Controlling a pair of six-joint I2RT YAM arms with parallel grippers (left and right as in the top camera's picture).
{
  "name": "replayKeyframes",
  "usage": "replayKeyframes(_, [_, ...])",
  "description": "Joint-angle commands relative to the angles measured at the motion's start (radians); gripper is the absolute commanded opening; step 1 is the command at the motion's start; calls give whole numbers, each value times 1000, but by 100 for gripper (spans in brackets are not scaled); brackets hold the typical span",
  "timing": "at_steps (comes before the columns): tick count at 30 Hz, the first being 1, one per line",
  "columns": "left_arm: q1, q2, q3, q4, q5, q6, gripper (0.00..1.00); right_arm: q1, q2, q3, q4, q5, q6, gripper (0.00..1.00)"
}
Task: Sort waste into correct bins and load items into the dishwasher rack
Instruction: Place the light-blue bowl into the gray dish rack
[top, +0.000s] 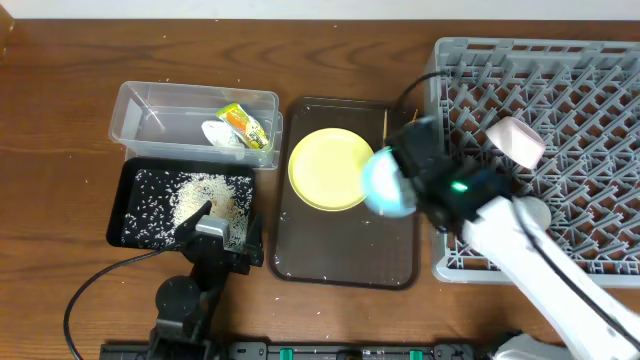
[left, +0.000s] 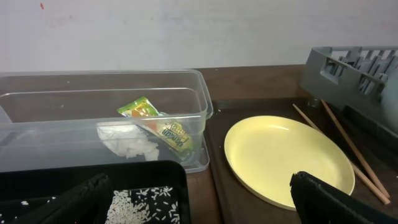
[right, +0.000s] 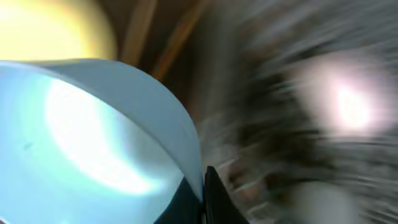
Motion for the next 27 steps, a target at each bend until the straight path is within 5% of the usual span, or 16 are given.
replayKeyframes(1, [5,2,-28,-13,10,13,94,-82,-100,20,59,568,159,1])
replayKeyframes(6, [5,2,-28,-13,10,13,94,-256,-126,19,127,788,126,1])
replayKeyframes(16, [5,2,-28,-13,10,13,94,-630,77,19,211,785,103,1])
replayKeyframes(27, [5,2,-28,-13,10,13,94,-637,336,19,275,782,16,1])
